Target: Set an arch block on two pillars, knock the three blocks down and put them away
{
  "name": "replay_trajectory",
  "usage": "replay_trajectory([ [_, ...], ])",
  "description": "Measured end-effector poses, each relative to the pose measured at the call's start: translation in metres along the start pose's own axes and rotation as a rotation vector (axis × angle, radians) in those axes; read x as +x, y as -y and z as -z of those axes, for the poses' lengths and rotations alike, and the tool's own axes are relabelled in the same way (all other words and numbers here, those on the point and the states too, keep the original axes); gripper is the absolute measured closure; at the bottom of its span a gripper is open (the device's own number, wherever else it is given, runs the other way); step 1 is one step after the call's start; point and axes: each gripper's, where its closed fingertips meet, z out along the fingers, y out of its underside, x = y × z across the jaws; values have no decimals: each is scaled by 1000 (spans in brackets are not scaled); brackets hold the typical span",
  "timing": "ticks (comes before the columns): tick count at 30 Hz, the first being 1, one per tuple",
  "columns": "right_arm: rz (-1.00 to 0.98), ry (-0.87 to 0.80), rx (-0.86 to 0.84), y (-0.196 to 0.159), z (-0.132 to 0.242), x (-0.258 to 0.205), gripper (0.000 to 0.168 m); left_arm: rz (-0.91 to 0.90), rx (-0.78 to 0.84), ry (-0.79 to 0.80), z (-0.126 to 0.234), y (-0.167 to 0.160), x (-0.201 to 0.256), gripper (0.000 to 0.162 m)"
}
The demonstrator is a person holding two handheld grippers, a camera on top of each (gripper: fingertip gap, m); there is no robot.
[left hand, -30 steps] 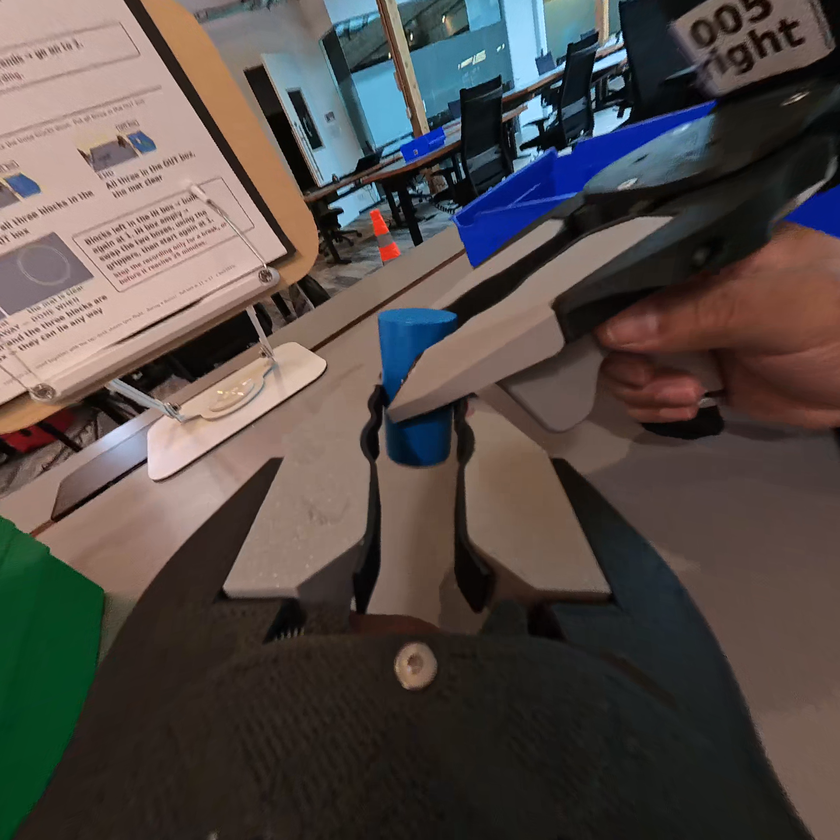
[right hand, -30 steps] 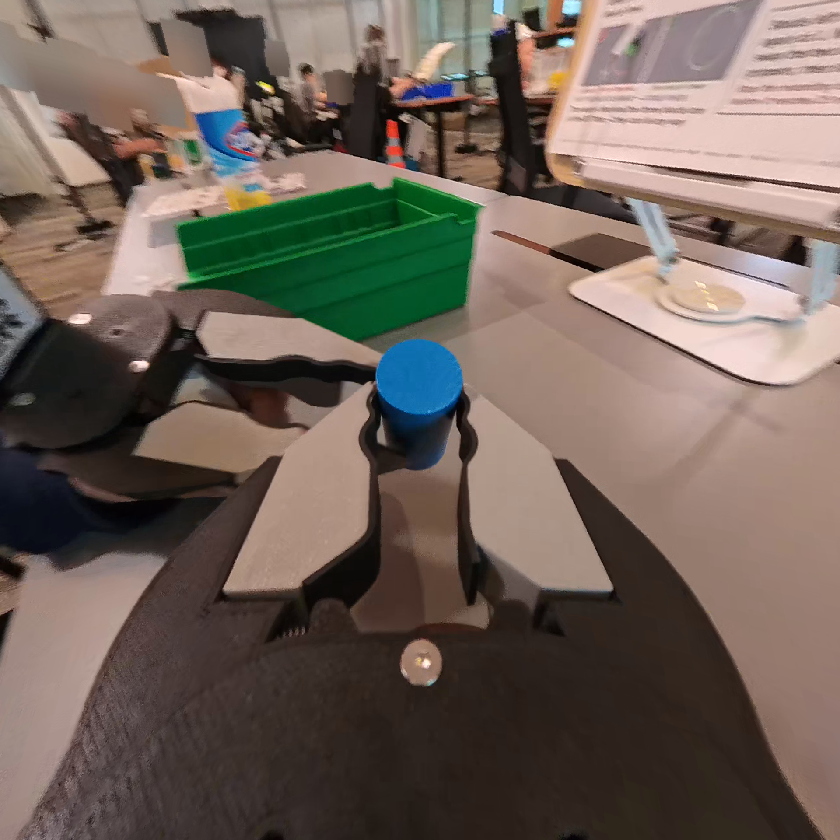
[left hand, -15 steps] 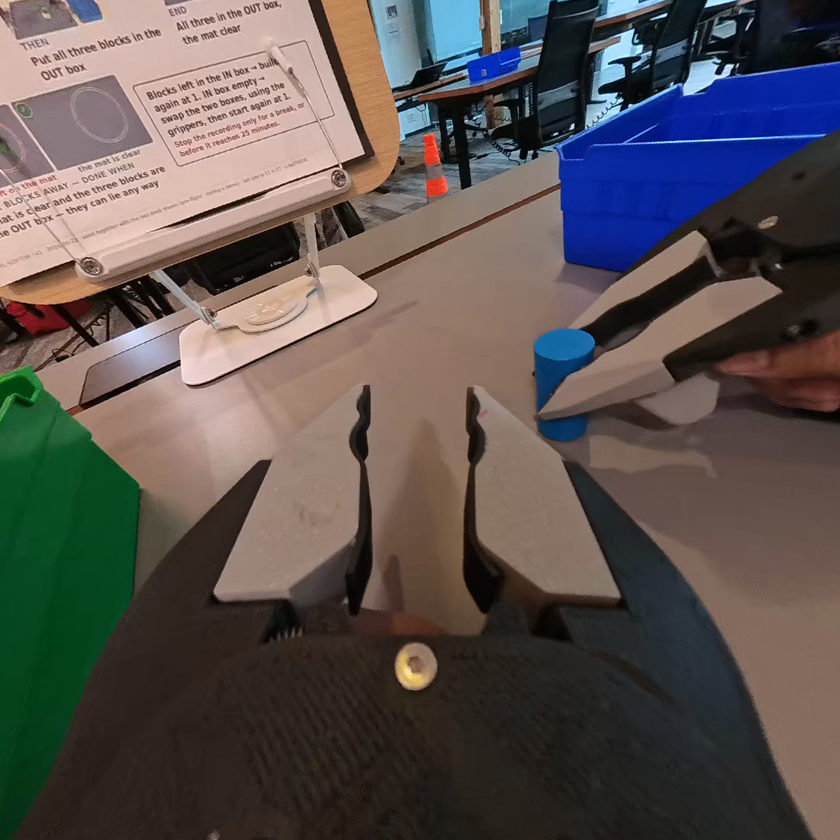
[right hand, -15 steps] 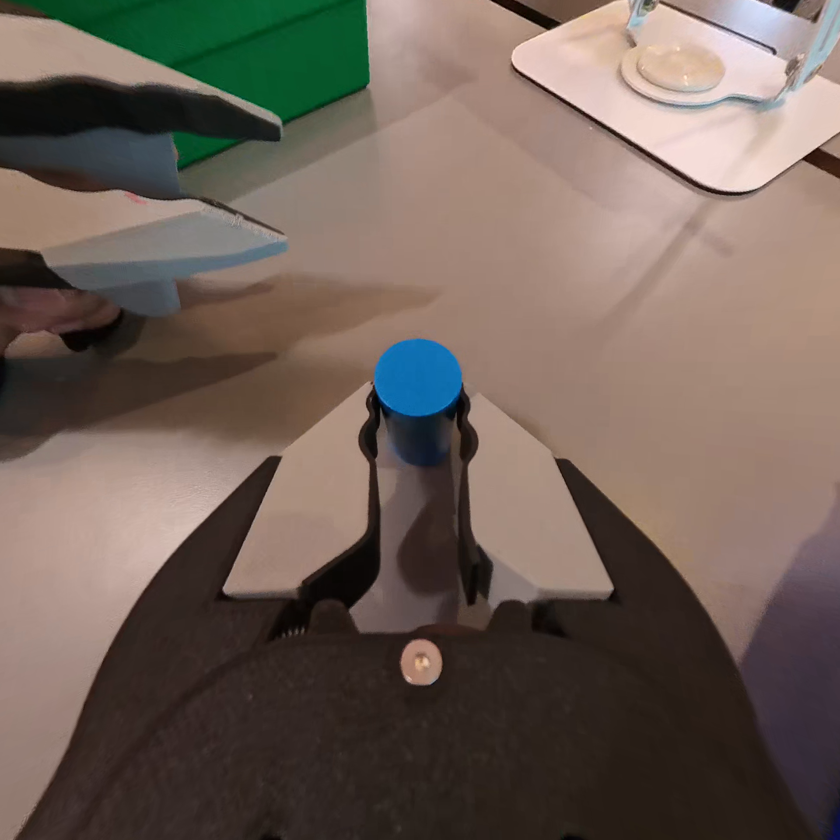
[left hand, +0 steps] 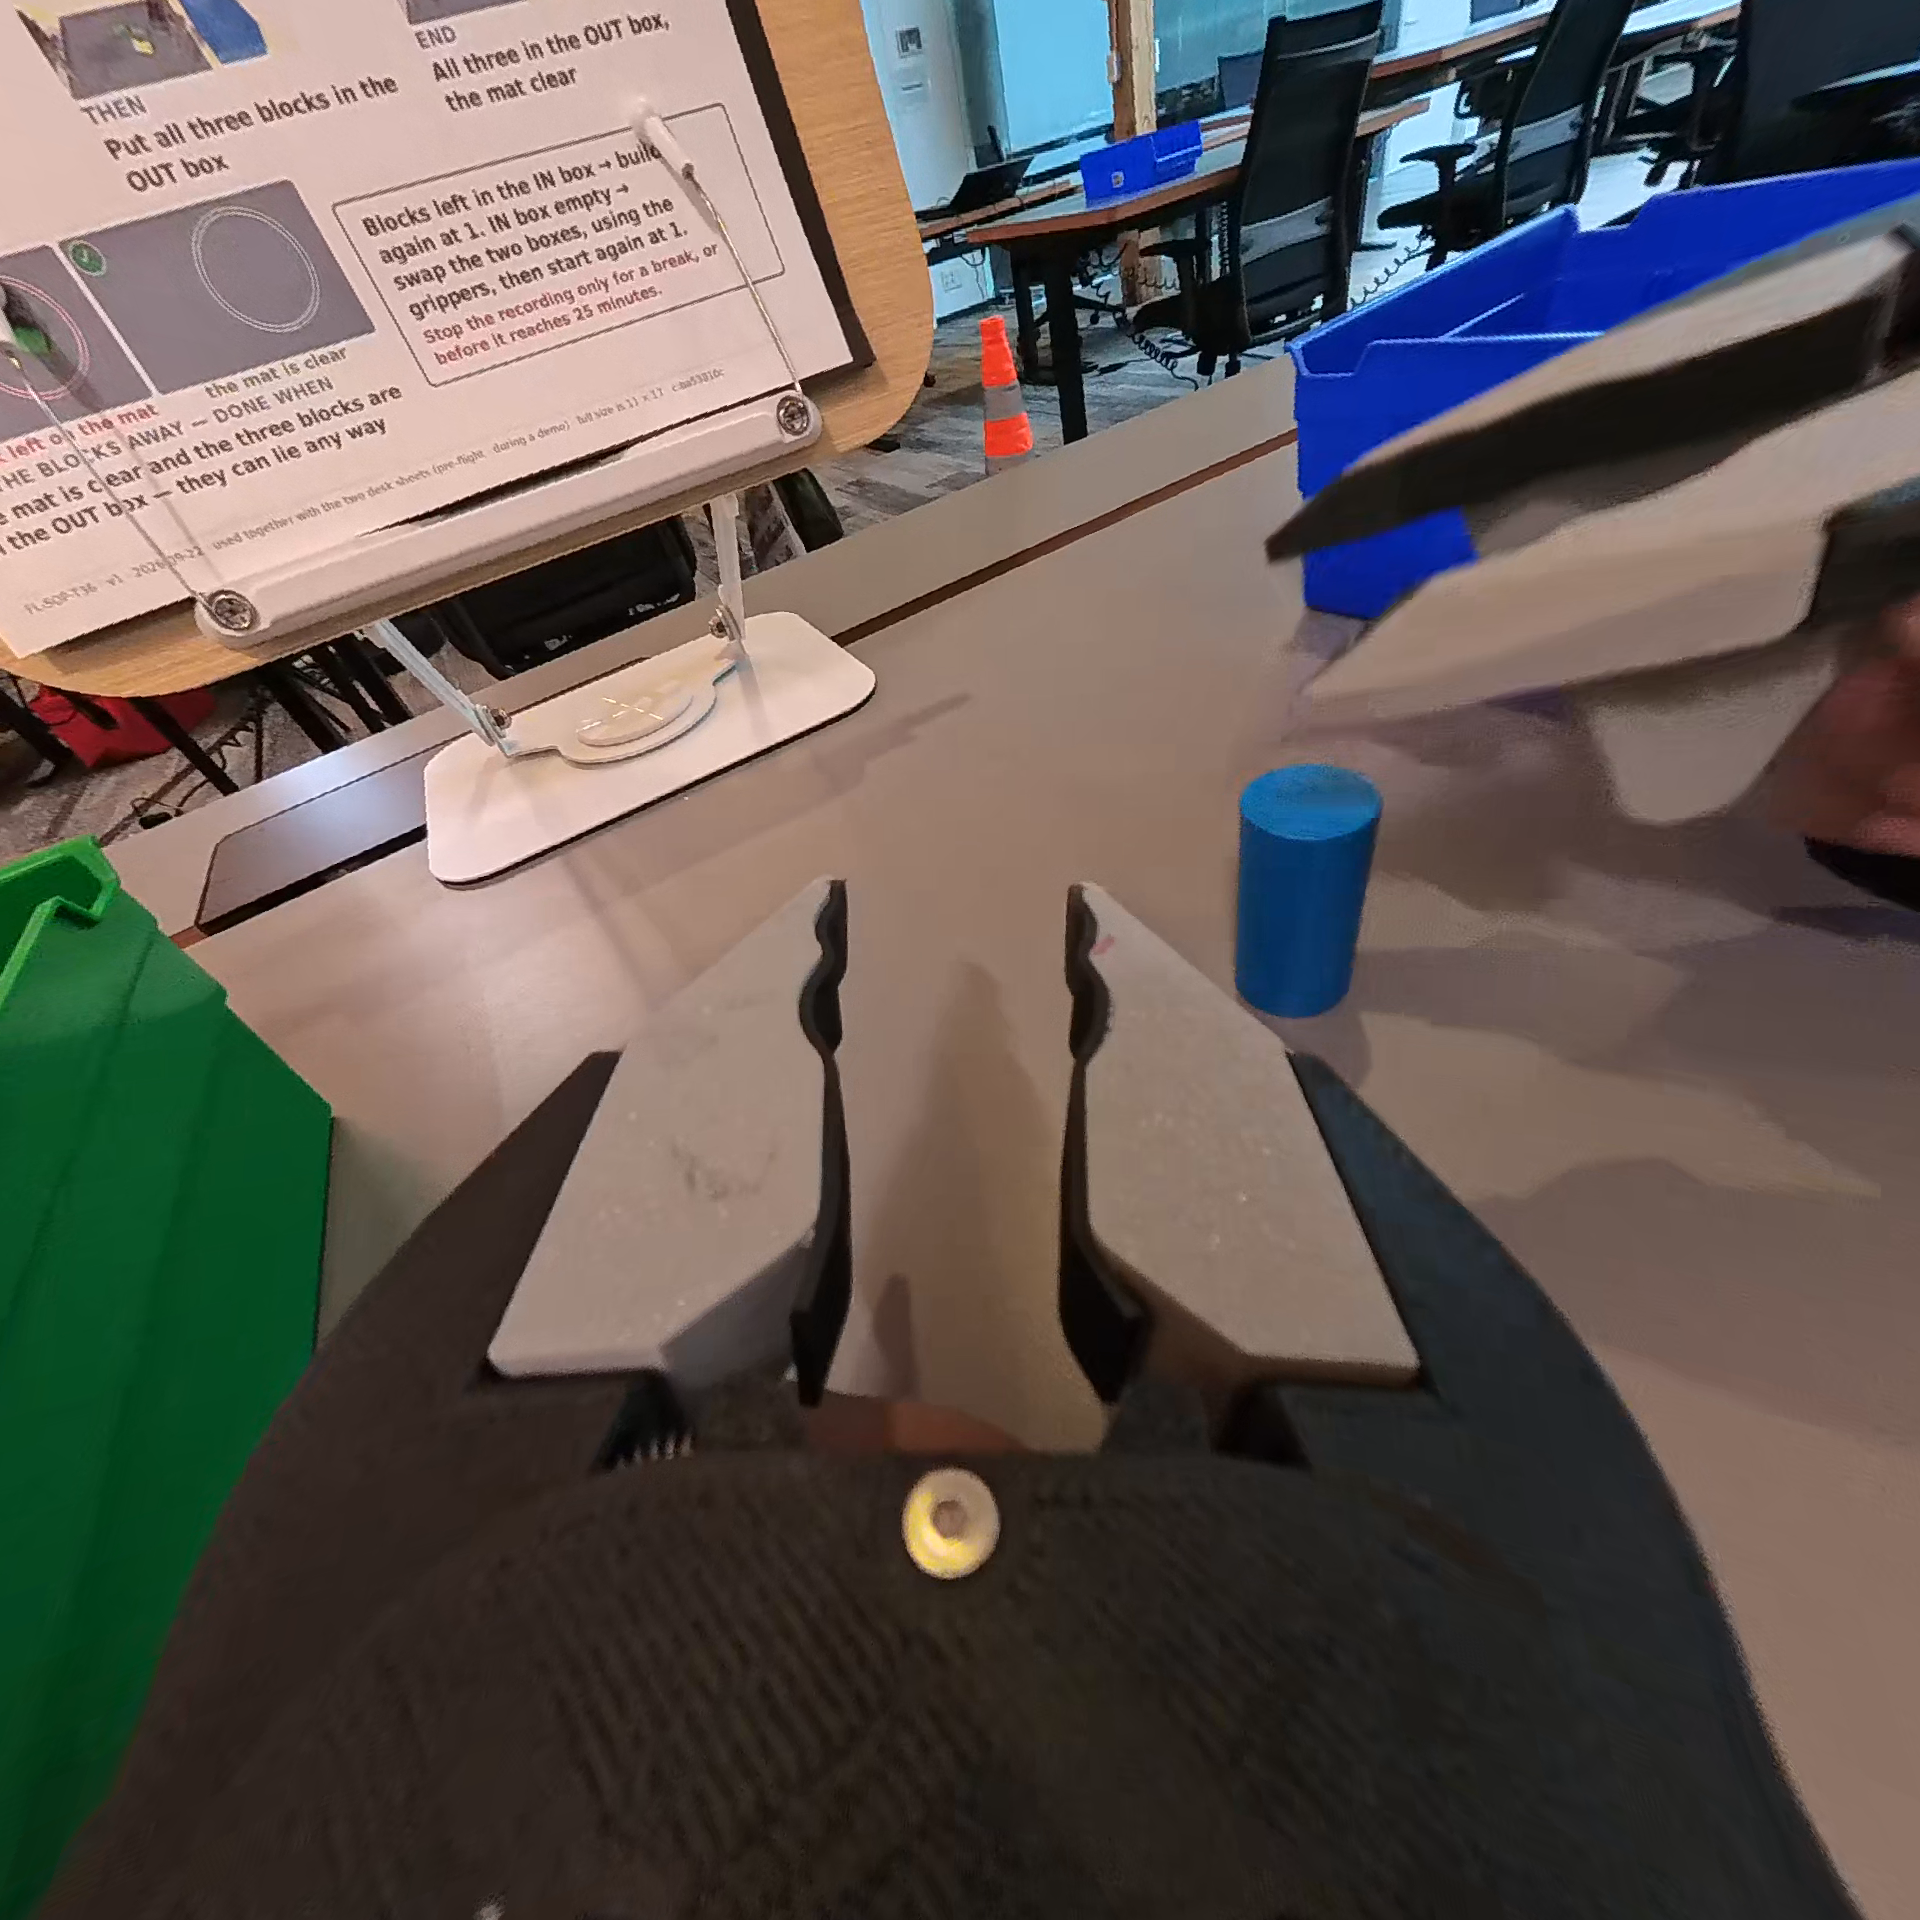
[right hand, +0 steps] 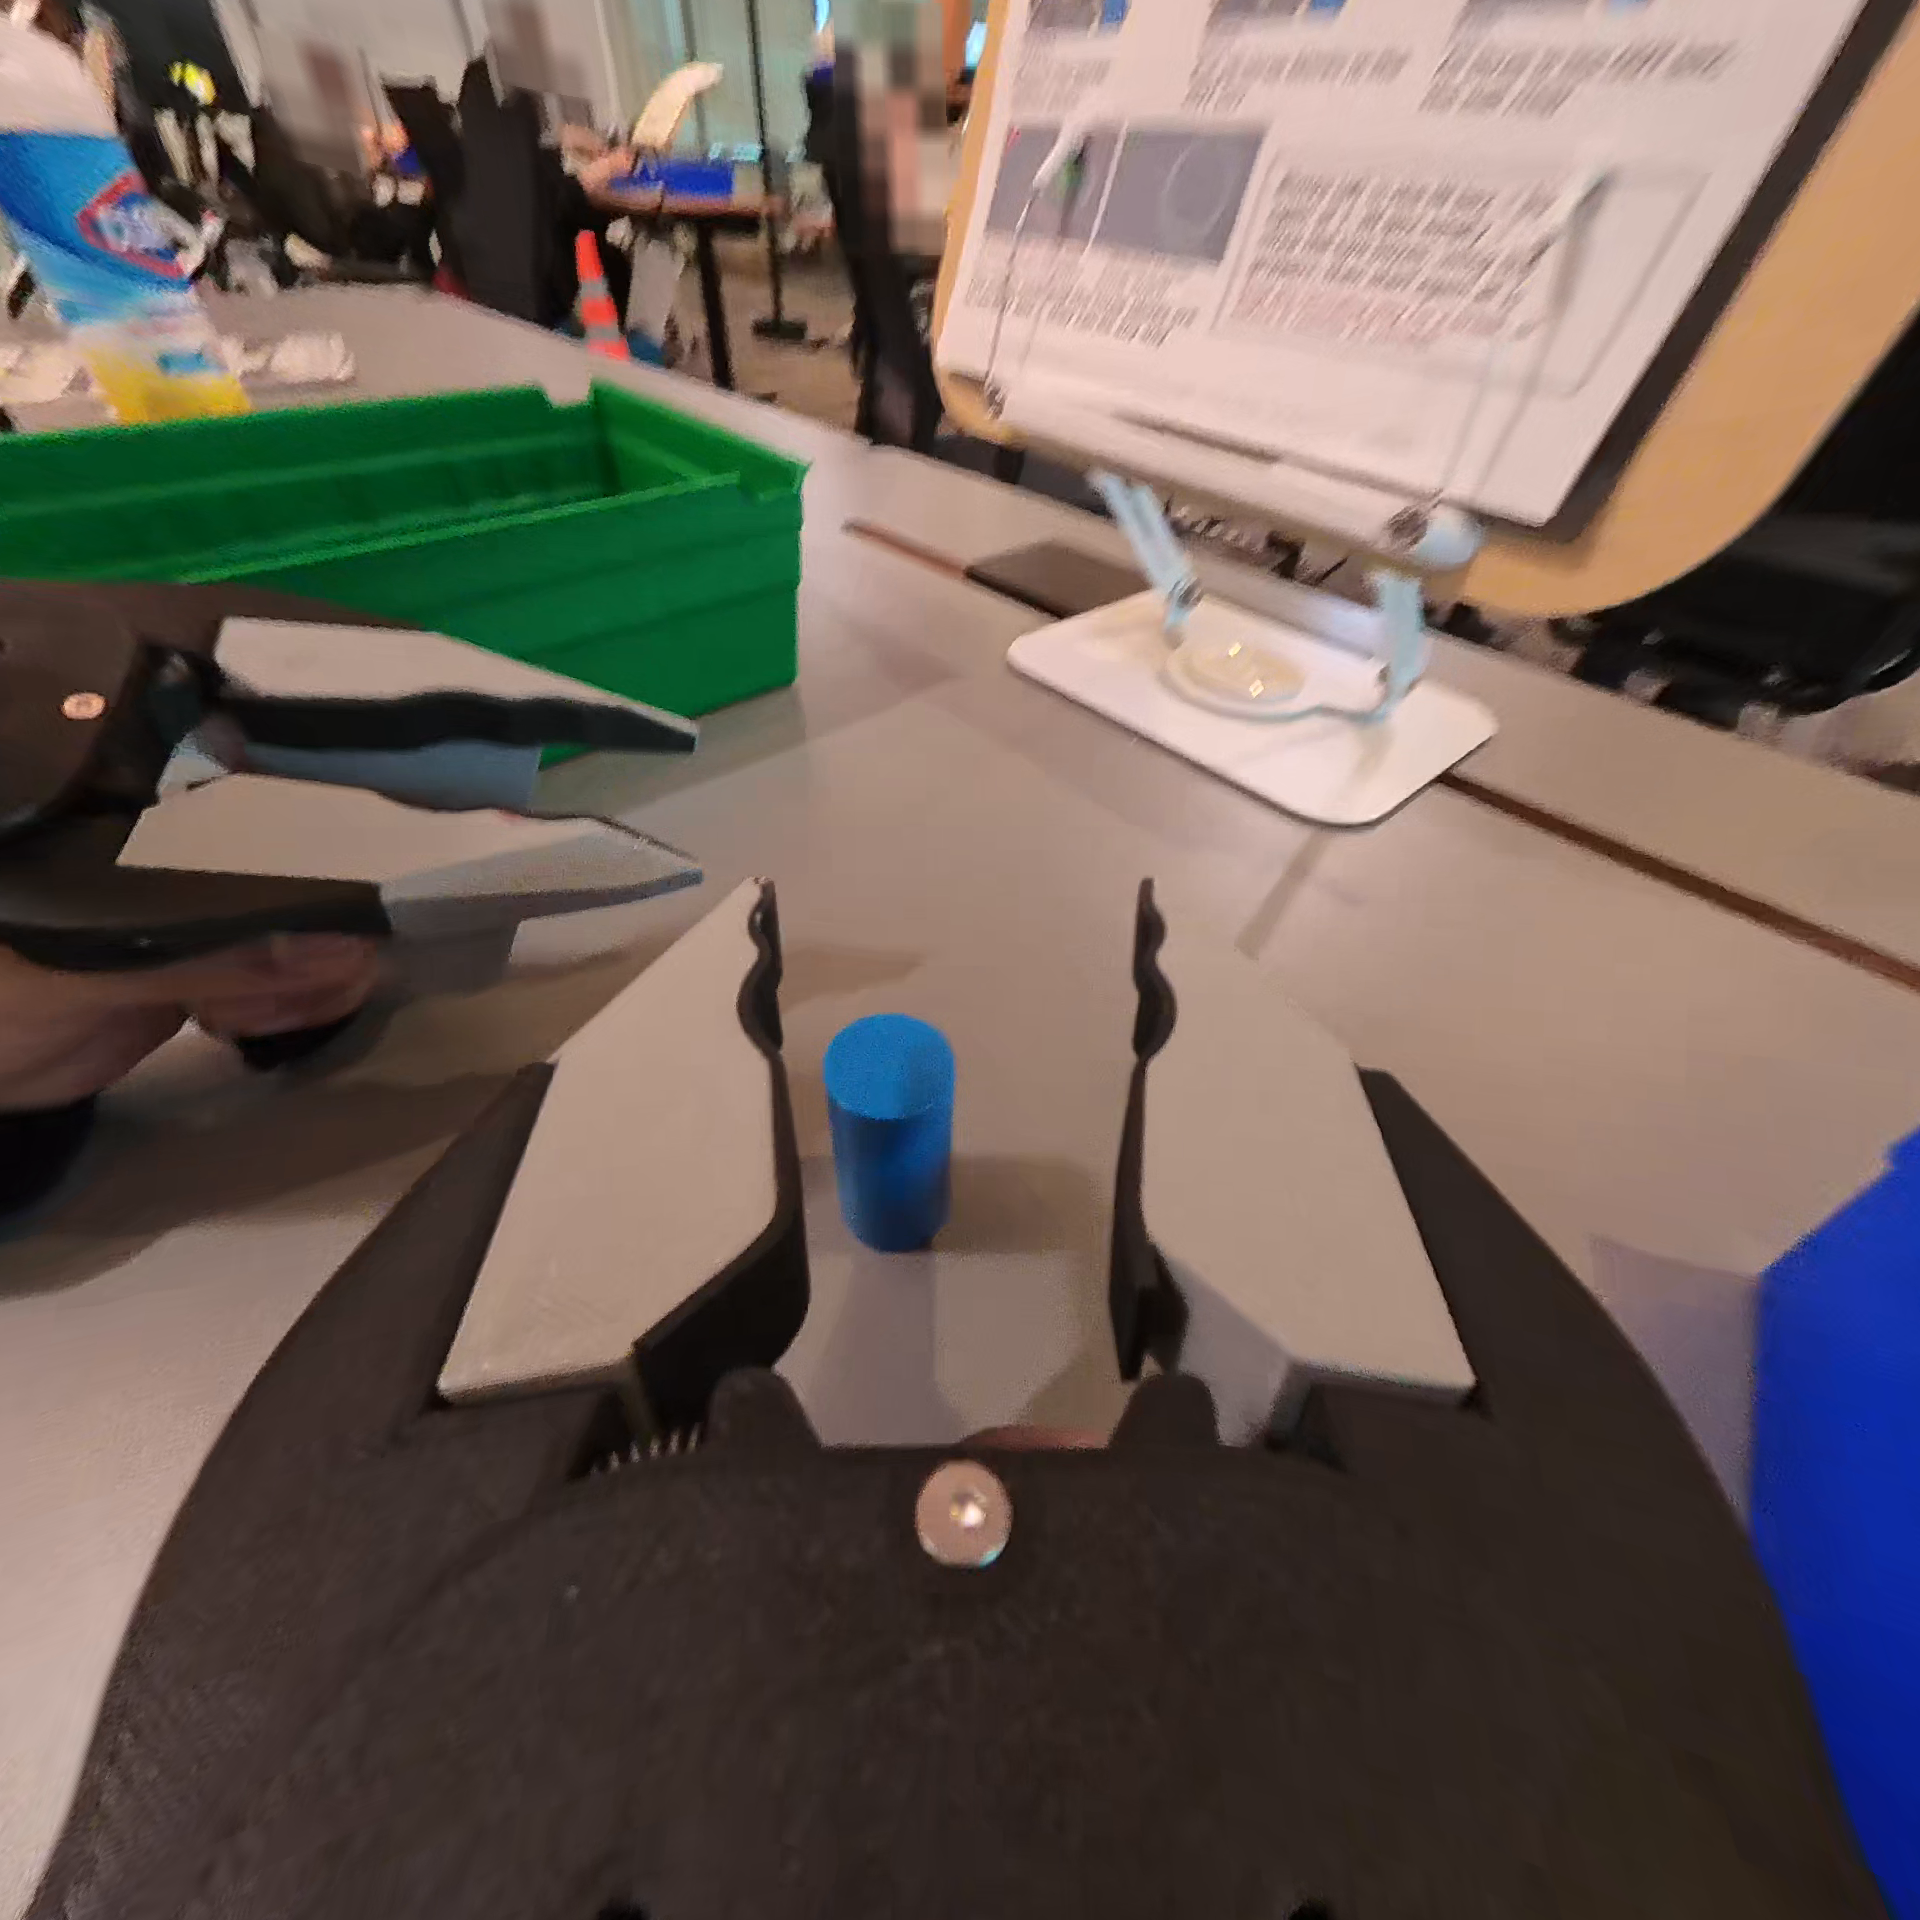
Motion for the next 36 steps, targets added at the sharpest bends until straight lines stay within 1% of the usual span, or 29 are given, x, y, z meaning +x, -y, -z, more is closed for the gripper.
replay_trajectory([
  [3, -6, -43, 35, 5, 3, 7, 95, 22, 33, -4, 1, 5, -1, 122],
  [6, -30, -26, 60, 8, 3, 5, 87, 59, 67, -2, 3, 9, -3, 122],
  [11, -32, -37, 61, 8, 3, 6, 91, 66, 93, -15, 5, 12, -2, 116],
  [14, -28, -72, 26, 2, 1, 10, 111, 79, 101, -25, 6, 13, -1, 110],
  [17, 1, -95, 48, 7, 4, 14, 110, 87, 127, -30, 10, 18, -1, 106],
  [19, 1, -103, 56, 9, 6, 17, 105, 96, 204, -25, 23, 31, 1, 111],
  [21, -7, -107, 66, 11, 8, 19, 105, 159, 272, -68, 44, 42, 9, 115],
  [24, -24, -104, 80, 13, 9, 20, 105, 194, 282, -138, 81, 49, 21, 113],
  [26, -31, -100, 86, 15, 10, 19, 106, 199, 300, -138, 112, 60, 13, 117],
  [28, -29, -103, 85, 15, 10, 17, 107, 211, 410, -123, 155, 91, -13, 126],
  [29, -26, -106, 79, 14, 9, 17, 108, 221, 454, -104, 176, 106, -34, 130],
  [31, -19, -112, 67, 12, 7, 16, 108, 239, 475, -29, 204, 128, -88, 131],
  [32, -16, -108, 63, 12, 6, 15, 109, 225, 453, 32, 211, 132, -120, 130],
  [33, -13, -102, 61, 12, 5, 13, 109, 188, 406, 122, 212, 130, -154, 130],
  [34, -6, -98, 61, 12, 5, 11, 109, 143, 328, 230, 209, 121, -191, 128],
  [35, 3, -95, 59, 12, 4, 9, 109, 111, 224, 321, 202, 106, -226, 121],
  [36, 13, -90, 54, 11, 4, 7, 110, 94, 97, 354, 191, 86, -251, 107],
])
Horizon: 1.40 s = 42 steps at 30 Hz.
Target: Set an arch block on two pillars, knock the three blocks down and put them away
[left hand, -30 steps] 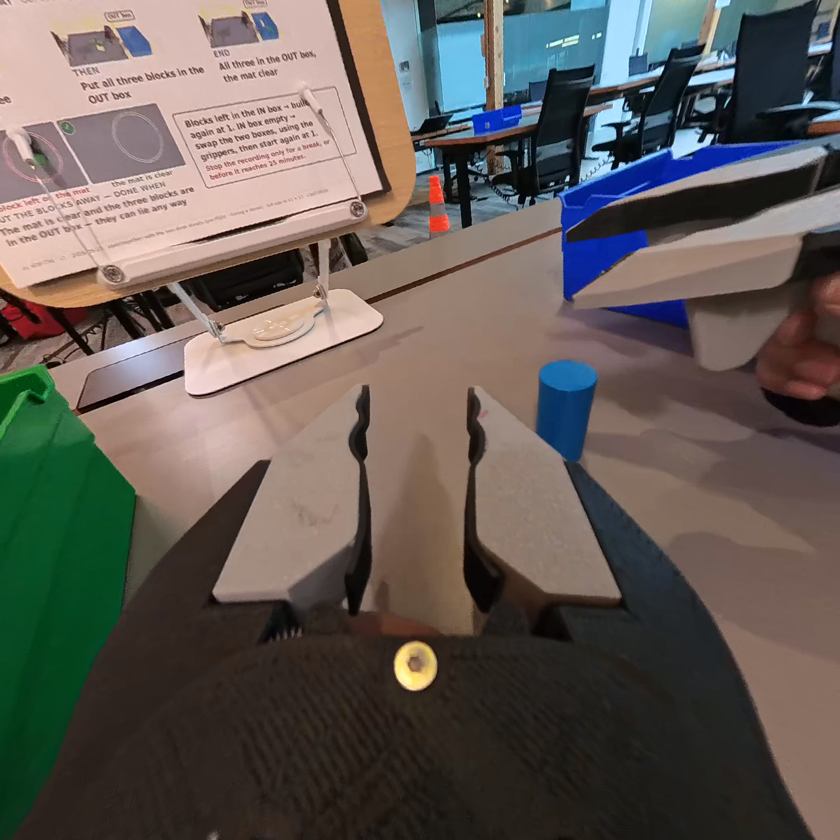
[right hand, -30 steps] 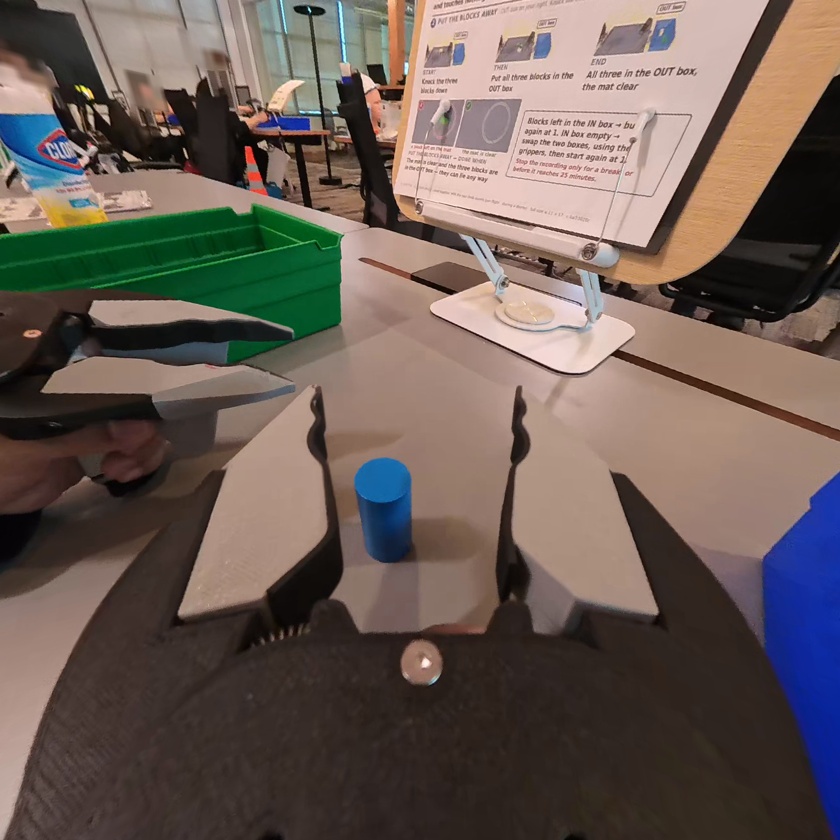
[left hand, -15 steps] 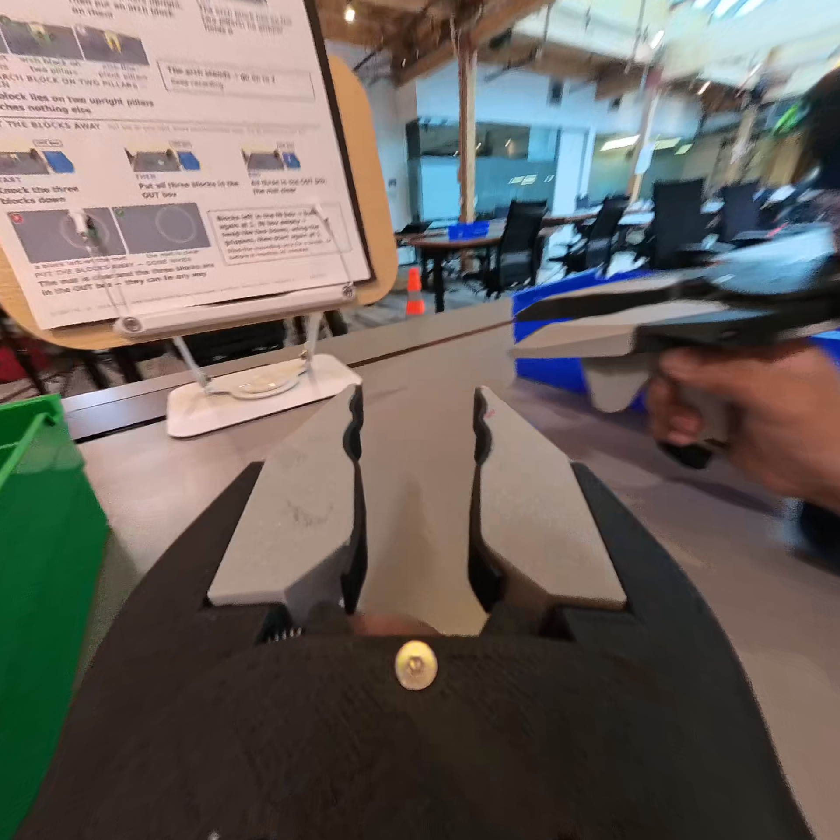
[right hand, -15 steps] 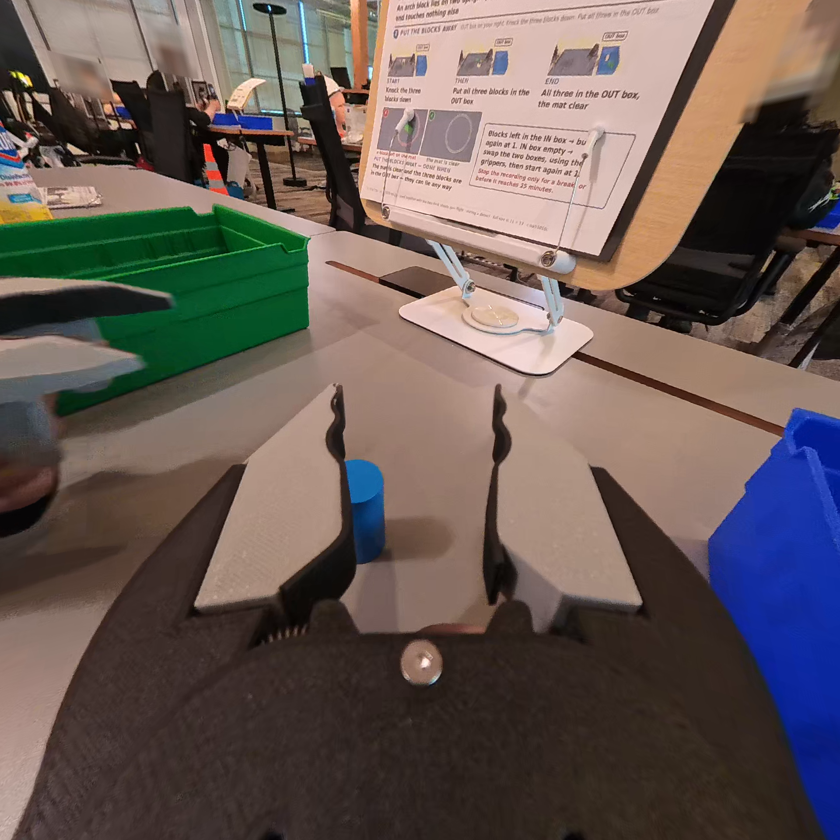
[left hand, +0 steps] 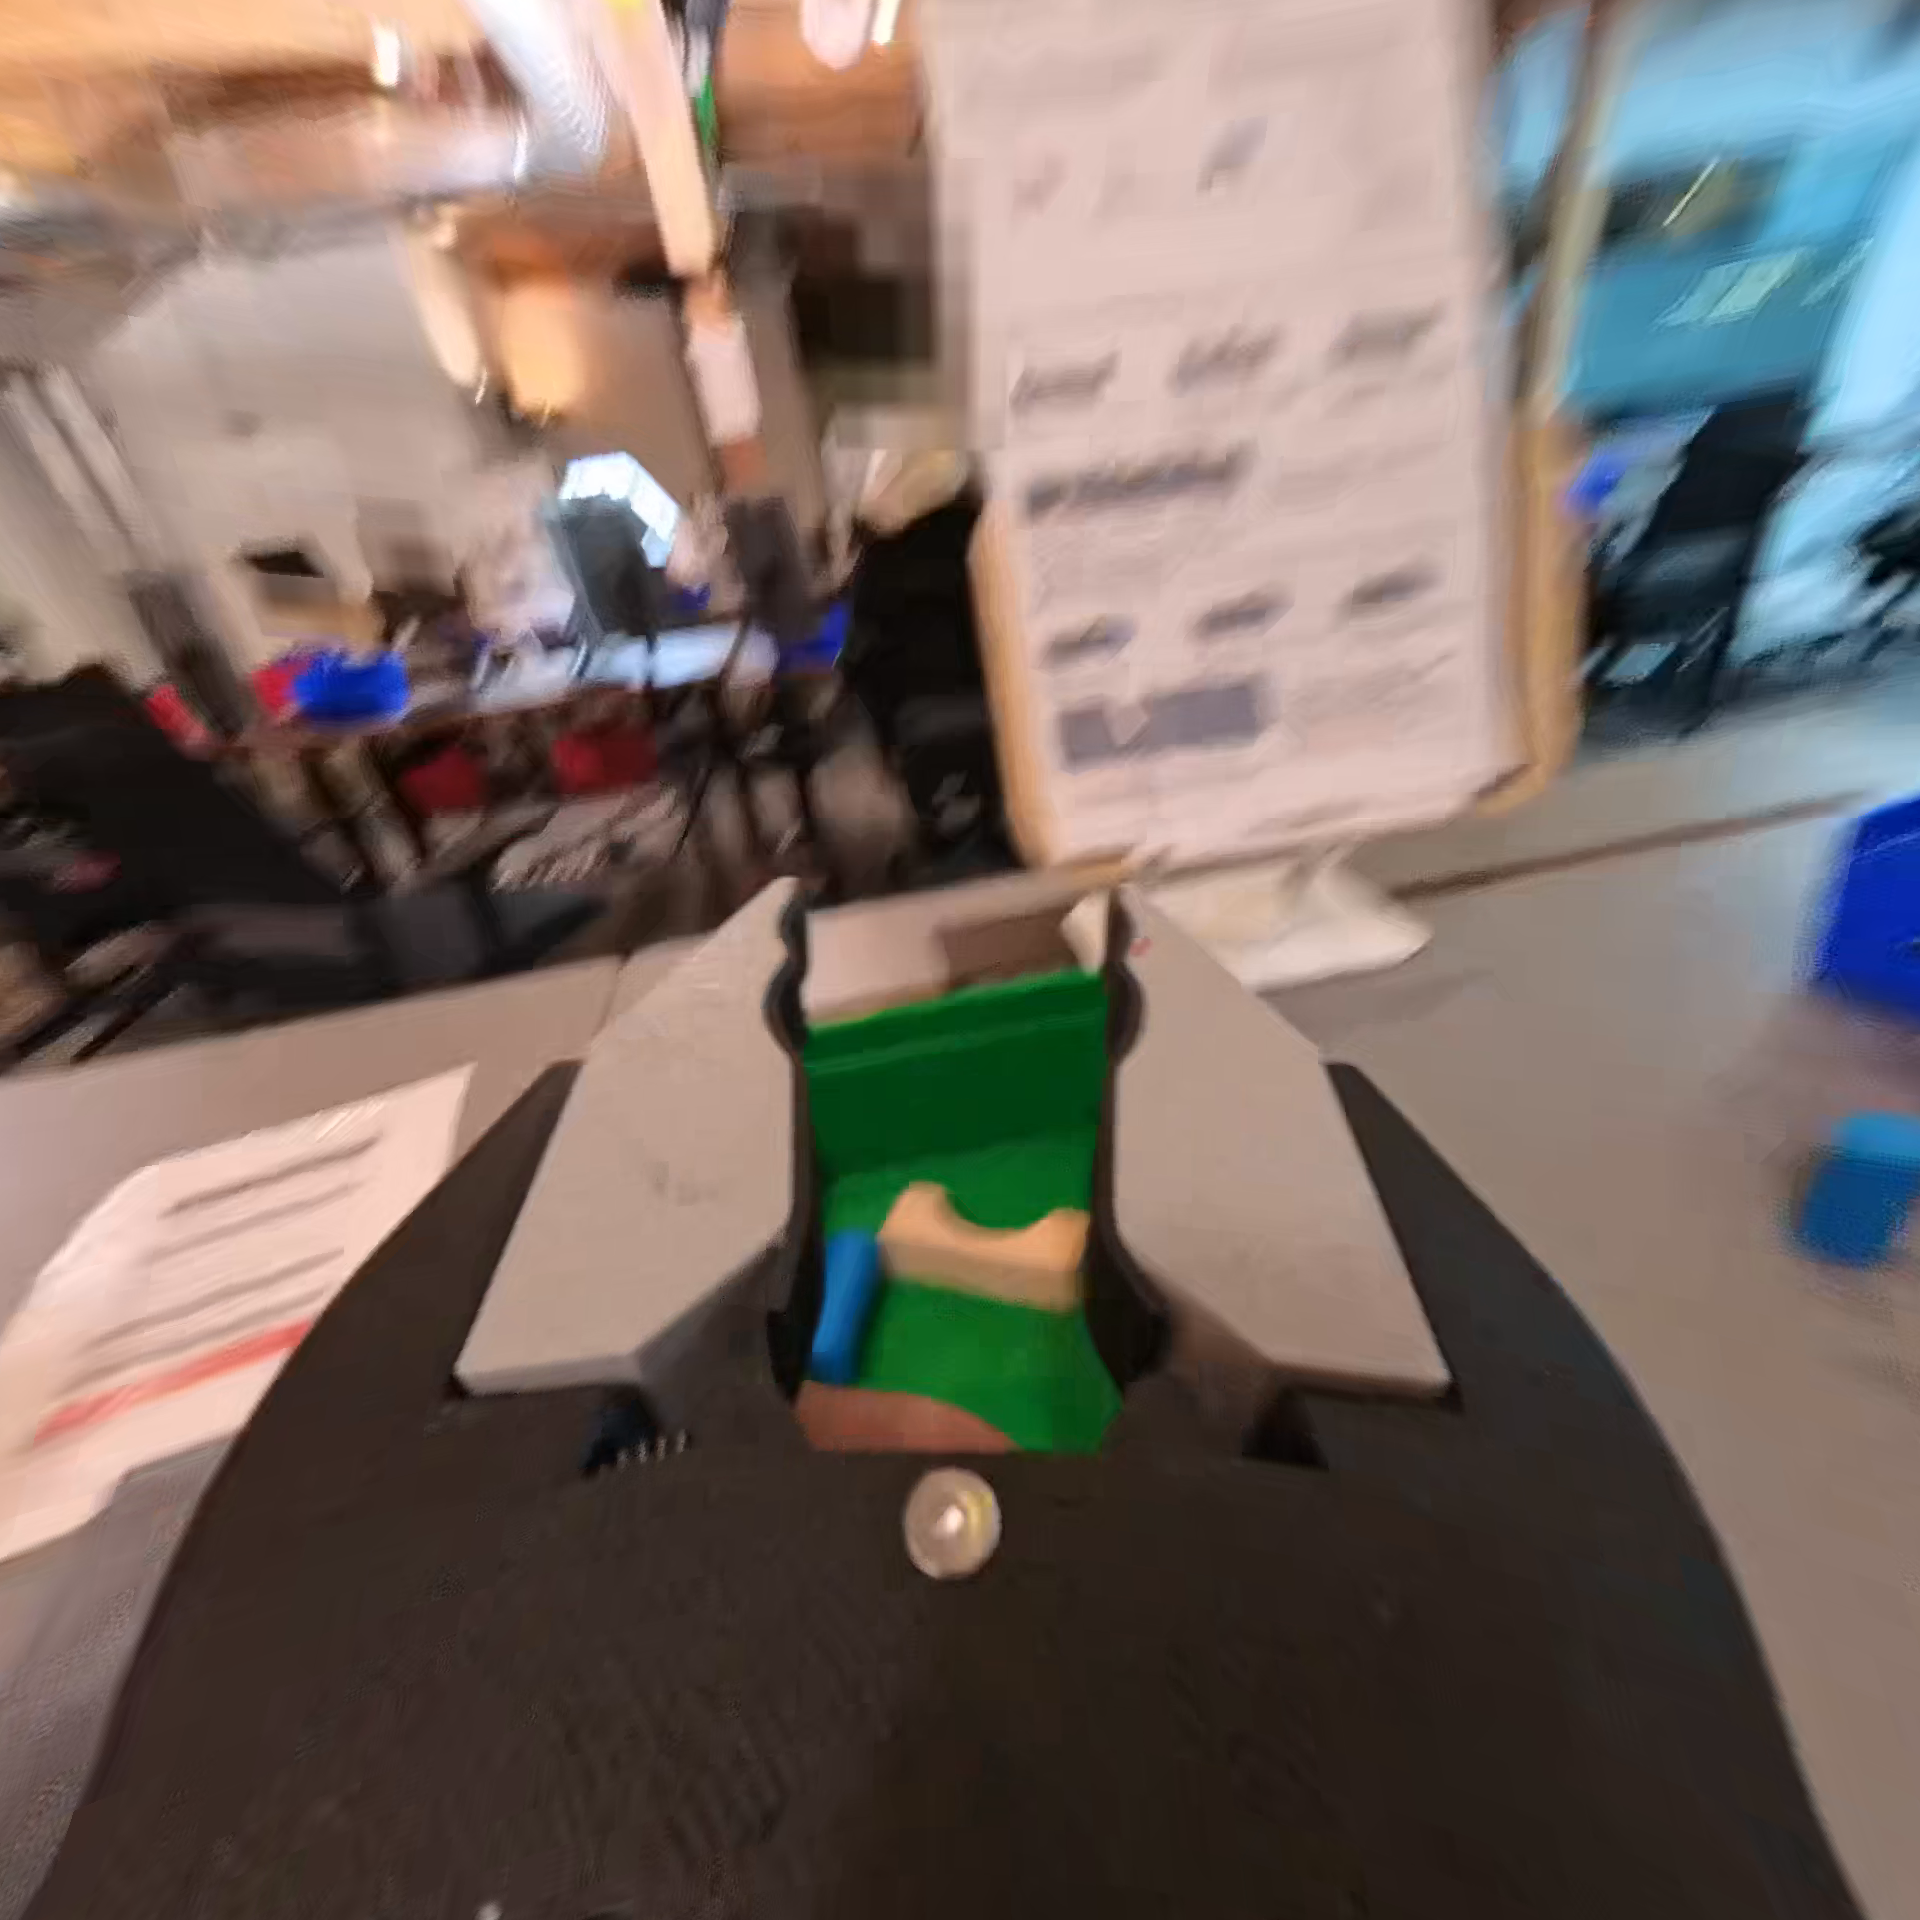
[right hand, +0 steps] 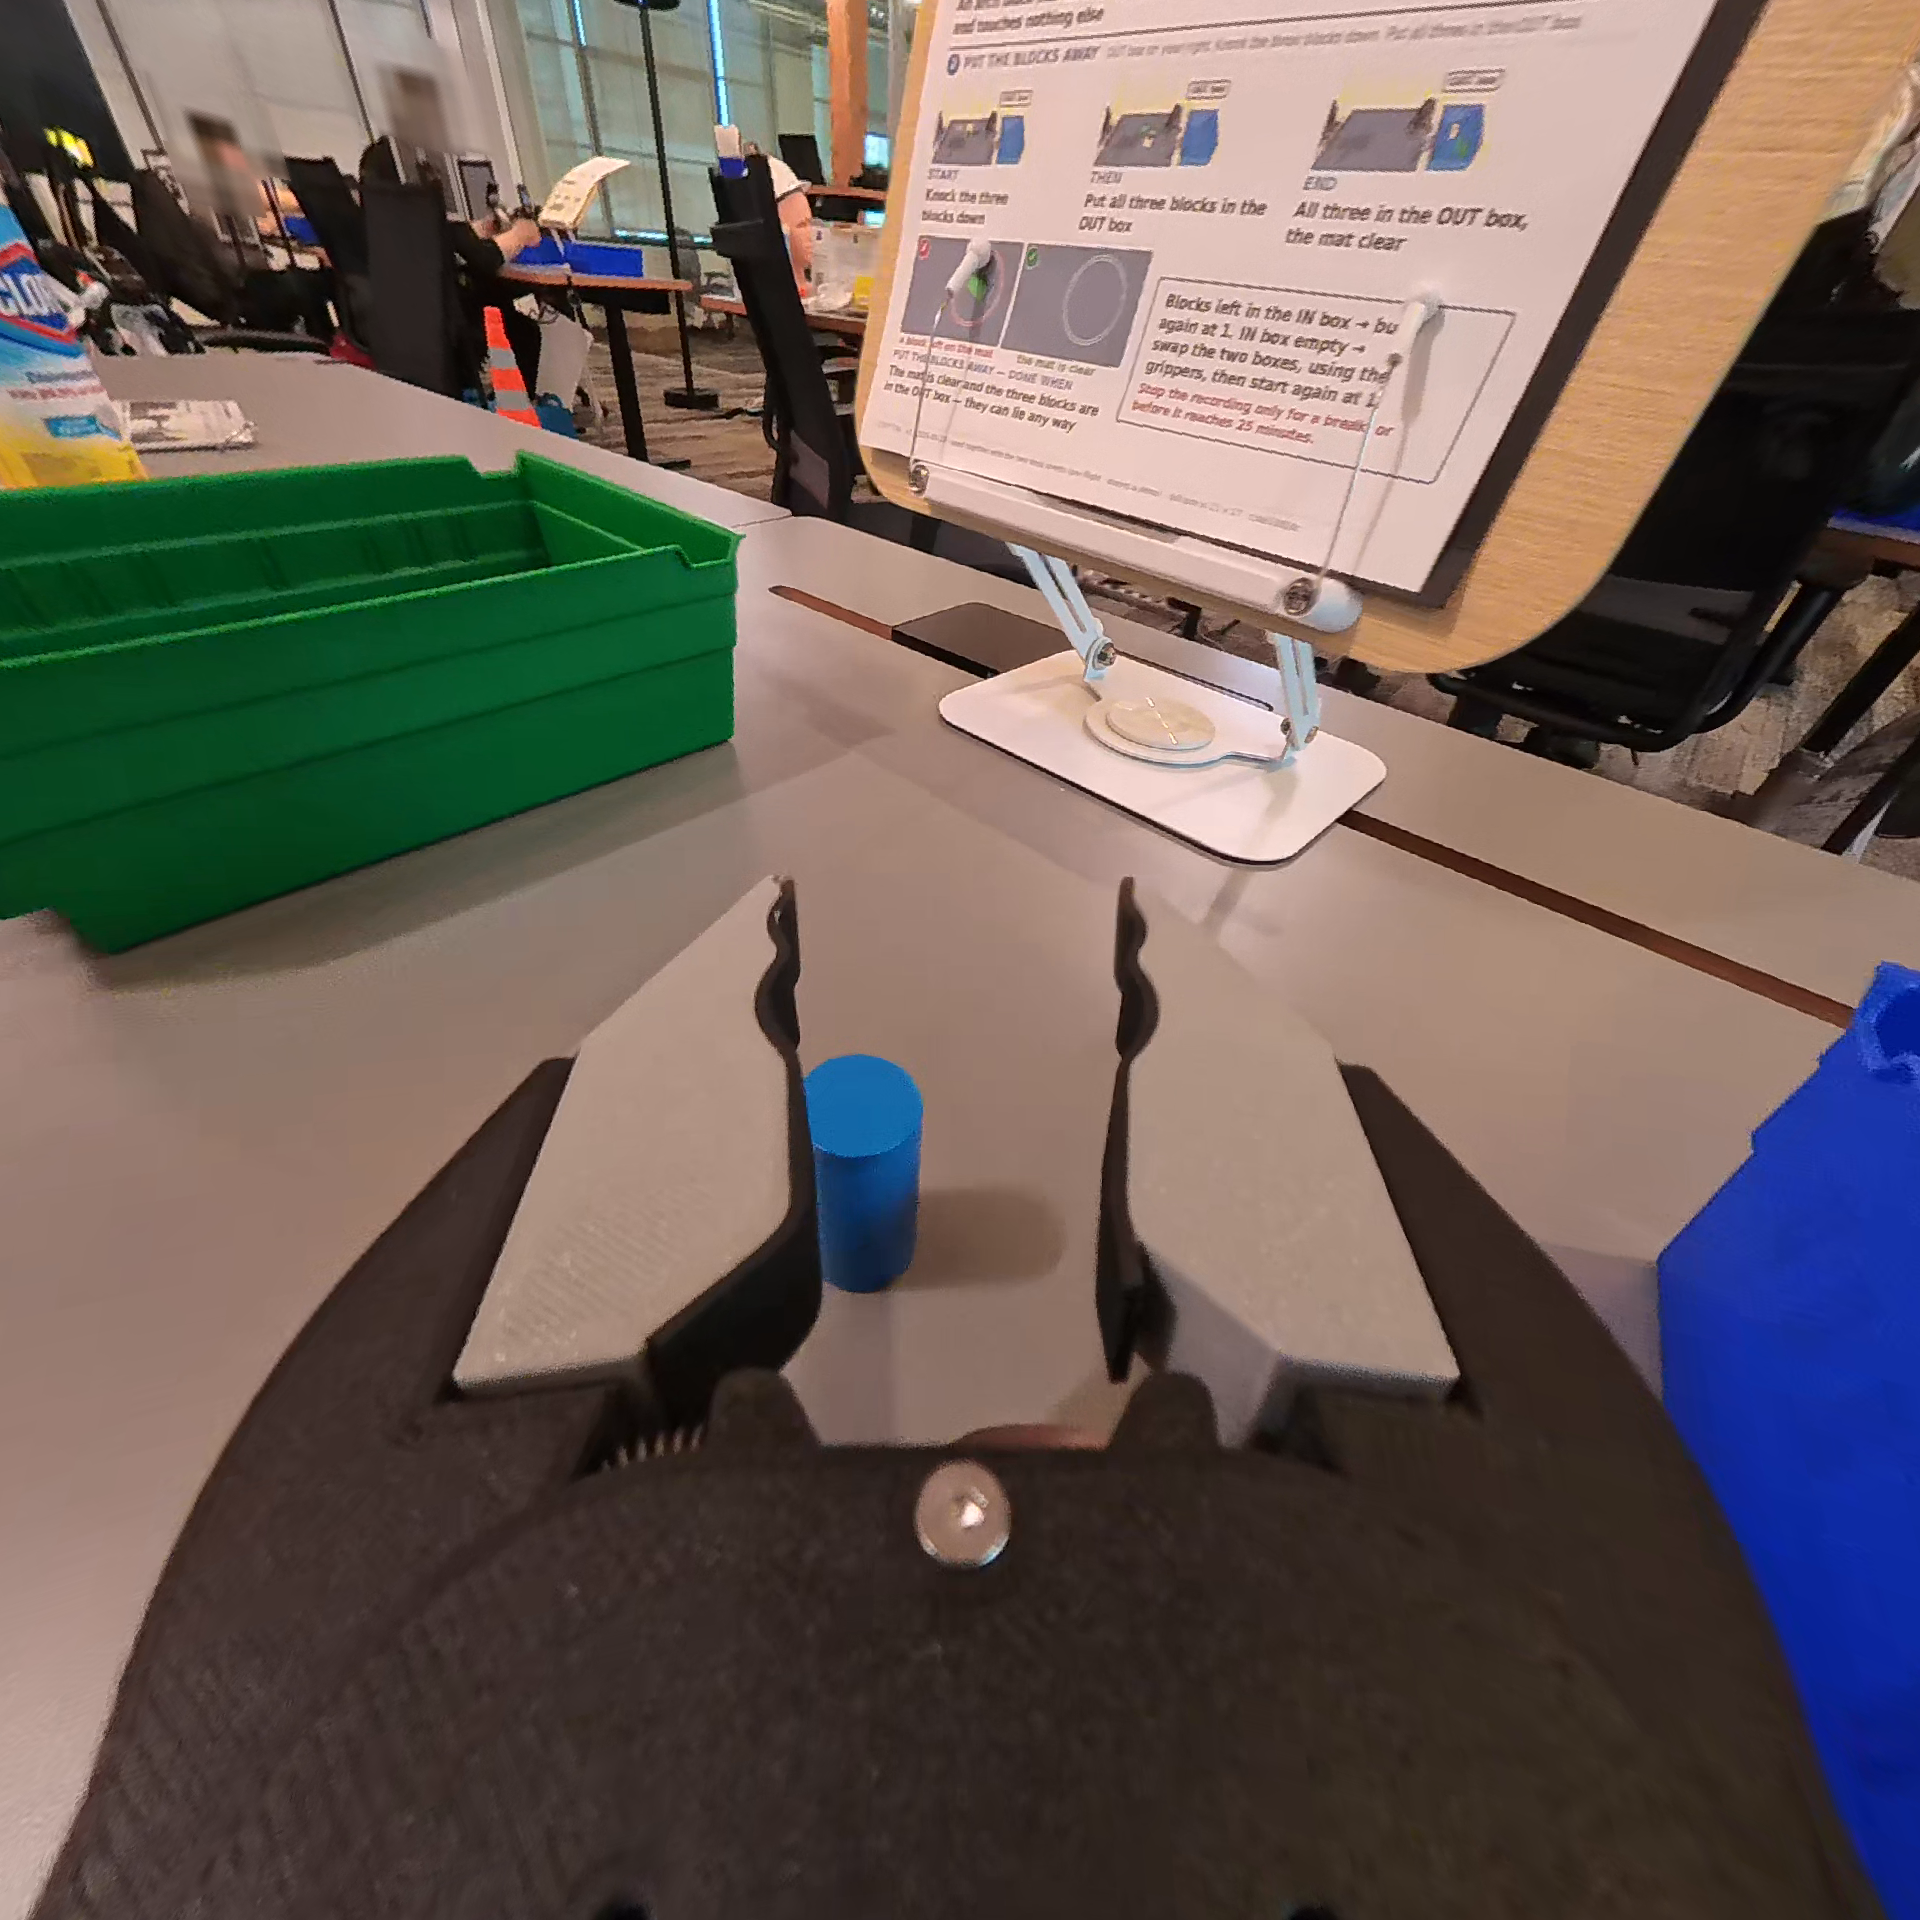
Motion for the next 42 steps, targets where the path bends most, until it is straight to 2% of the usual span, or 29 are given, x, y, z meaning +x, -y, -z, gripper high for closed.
replay_trajectory([
  [4, 39, 0, -26, -5, -3, -4, 110, 19, -580, -122, -46, -111, -17, 95],
  [6, 54, -6, -35, -7, -4, -3, 111, 40, -737, -103, -61, -149, -15, 96],
  [8, 57, -8, -34, -7, -3, -3, 111, -37, -815, -68, -77, -174, -15, 107],
  [12, 45, -9, -28, -6, -2, -1, 111, -194, -998, 35, -97, -214, -28, 99],
  [19, -27, 51, -15, -4, -4, -9, 111, -175, -1165, 59, -103, -249, -35, 106],
  [20, -31, 54, -15, -4, -4, -10, 111, -138, -1157, 41, -104, -251, -32, 119],
  [23, -30, 56, -2, 0, -3, -11, 112, -12, -1171, 0, -98, -254, -25, 130],
  [27, -30, 61, 14, 5, 0, -12, 112, -69, -1189, -80, -85, -253, -18, 132],
  [30, -31, 59, 19, 6, 1, -11, 112, -196, -1111, -67, -85, -239, -17, 132],
  [32, -34, 57, 20, 6, 1, -10, 112, -223, -978, -75, -90, -212, -5, 132],
  [34, -39, 51, 20, 6, 1, -8, 113, -217, -796, -102, -93, -170, 17, 132],
  [36, -50, 45, 25, 7, 2, -4, 113, -174, -552, -205, -89, -116, 61, 133],
  [39, -77, 32, 70, 14, 7, 2, 118, -18, -243, -442, -61, -49, 156, 133],
  [42, -96, 12, 117, 20, 13, 11, 118, 79, -54, -585, -41, -26, 233, 133],
])
